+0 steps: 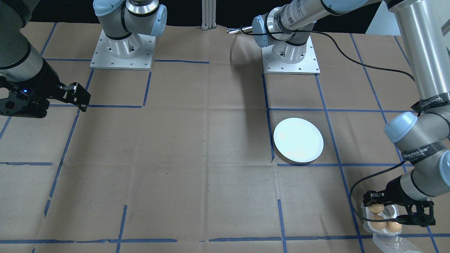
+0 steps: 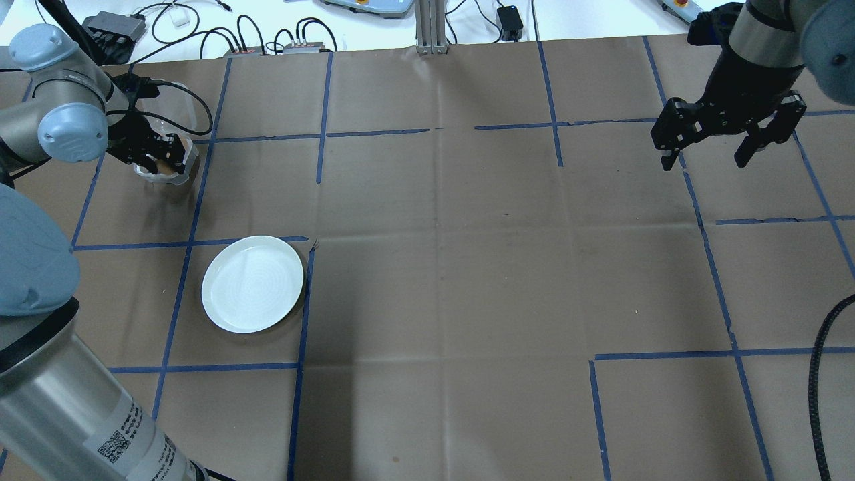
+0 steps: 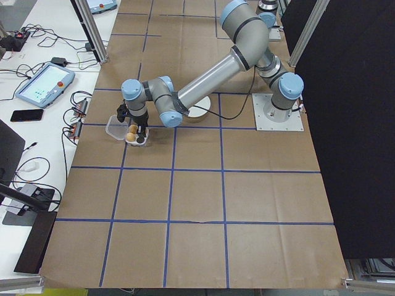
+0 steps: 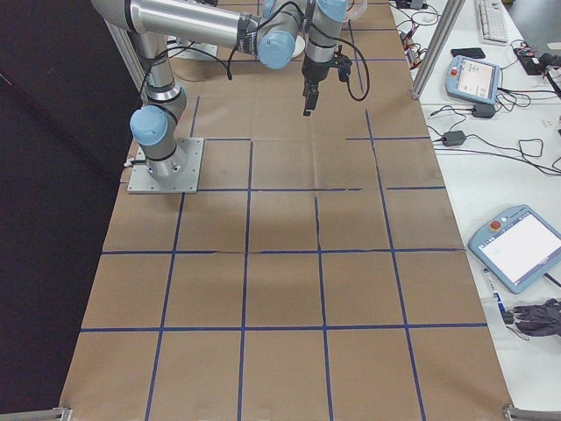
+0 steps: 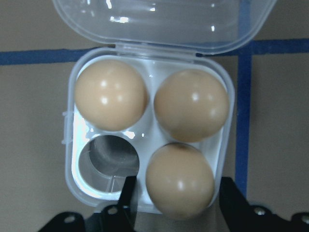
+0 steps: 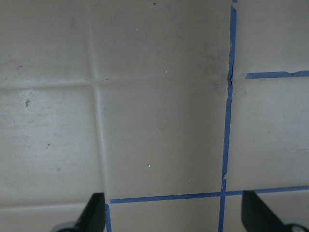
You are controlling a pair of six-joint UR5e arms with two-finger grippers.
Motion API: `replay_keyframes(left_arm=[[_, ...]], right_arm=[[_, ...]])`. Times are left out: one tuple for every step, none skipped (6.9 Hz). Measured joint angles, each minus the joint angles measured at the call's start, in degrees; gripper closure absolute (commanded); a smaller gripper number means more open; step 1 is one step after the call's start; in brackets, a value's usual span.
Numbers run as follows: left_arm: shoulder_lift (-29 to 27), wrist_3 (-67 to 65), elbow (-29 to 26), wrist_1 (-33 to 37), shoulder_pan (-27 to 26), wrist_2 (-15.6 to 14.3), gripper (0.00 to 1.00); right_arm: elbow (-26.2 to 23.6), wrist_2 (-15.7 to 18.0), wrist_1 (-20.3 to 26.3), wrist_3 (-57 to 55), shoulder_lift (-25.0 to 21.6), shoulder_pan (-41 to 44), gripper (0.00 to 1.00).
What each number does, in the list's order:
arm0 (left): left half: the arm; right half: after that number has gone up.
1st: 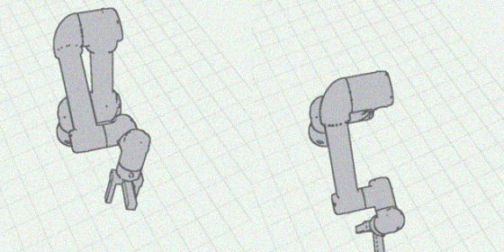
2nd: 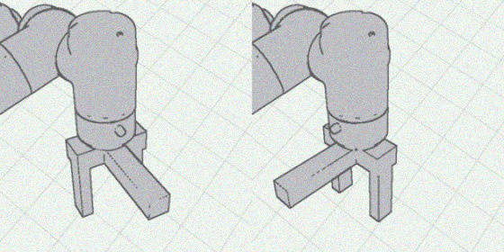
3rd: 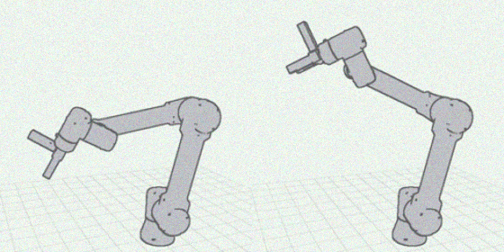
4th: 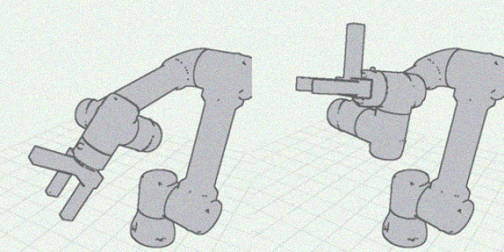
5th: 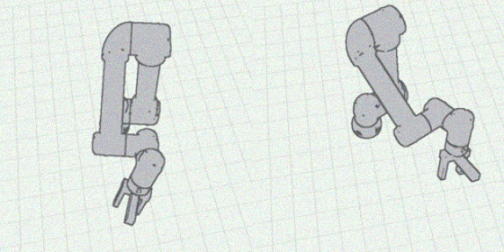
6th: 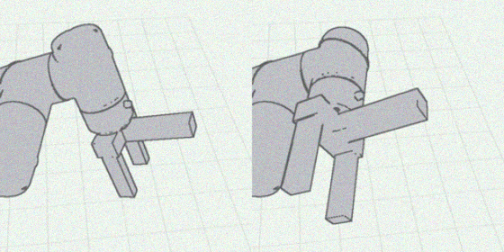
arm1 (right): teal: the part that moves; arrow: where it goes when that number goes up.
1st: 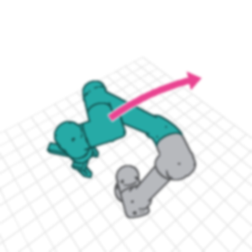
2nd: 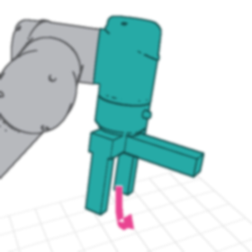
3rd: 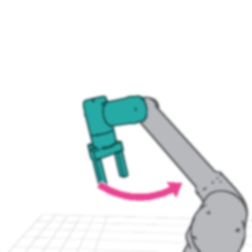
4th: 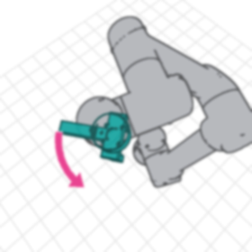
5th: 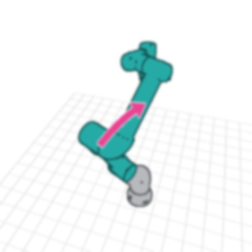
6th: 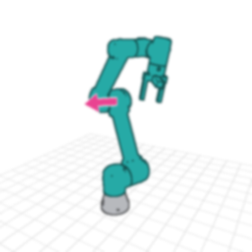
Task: Place egg on plate
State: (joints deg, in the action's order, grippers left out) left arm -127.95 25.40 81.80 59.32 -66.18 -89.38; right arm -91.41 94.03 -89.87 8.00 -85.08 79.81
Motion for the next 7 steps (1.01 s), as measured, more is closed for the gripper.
replay_keyframes(left_arm=[[0.3, 0.0, 0.0, 0.0, 0.0, 0.0, 0.47], [0.5, -0.1, 0.0, 0.1, 0.0, 0.0, 0.64], [0.5, -0.2, -0.1, 0.1, 0.0, 0.1, 0.77], [0.5, -0.3, 0.0, 0.1, 0.0, 0.1, 0.85], [0.5, -0.3, 0.0, 0.3, 0.0, 0.0, 0.98], [0.7, -0.4, -0.1, 0.5, 0.0, 0.0, 1.0], [1.0, -0.4, -0.1, 0.7, 0.0, 0.0, 1.0]], right_arm=[[0.0, 0.0, 0.0, 0.0, 0.0, 0.0, 0.0], [0.0, 0.0, 0.0, 0.0, 0.0, 0.0, 0.0], [0.0, 0.0, 0.0, 0.0, 0.0, 0.0, 0.0], [0.0, -0.1, 0.0, 0.0, 0.0, 0.0, 0.0], [0.0, -0.1, 0.0, 0.0, 0.0, 0.0, 0.0], [0.0, -0.1, 0.0, 0.0, 0.0, 0.0, 0.0], [0.0, -0.1, 0.0, 0.0, 0.0, 0.0, 0.0]])
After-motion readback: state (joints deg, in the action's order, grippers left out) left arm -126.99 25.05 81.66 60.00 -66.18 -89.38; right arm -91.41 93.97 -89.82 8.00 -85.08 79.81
